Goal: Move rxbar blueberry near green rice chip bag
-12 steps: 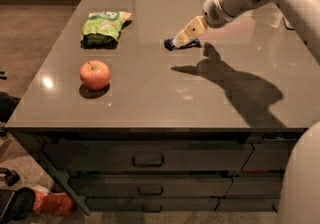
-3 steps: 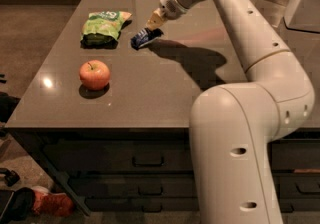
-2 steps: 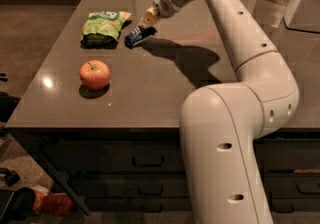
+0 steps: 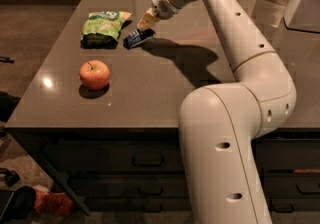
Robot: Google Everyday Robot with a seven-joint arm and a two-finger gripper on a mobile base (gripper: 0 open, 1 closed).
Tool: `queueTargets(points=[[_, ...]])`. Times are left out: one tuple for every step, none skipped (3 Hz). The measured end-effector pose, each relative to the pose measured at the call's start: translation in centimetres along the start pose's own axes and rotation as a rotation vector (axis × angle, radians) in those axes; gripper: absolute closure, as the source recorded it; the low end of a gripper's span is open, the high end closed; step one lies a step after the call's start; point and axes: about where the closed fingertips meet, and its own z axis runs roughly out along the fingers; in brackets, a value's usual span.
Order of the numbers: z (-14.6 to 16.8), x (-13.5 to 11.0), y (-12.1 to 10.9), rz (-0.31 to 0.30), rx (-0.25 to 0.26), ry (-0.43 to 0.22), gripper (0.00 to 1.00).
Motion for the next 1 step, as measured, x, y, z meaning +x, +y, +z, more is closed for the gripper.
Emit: queueTargets(points=[[0.49,0.05,0.11,0.000,-0.006,0.003,0.02]])
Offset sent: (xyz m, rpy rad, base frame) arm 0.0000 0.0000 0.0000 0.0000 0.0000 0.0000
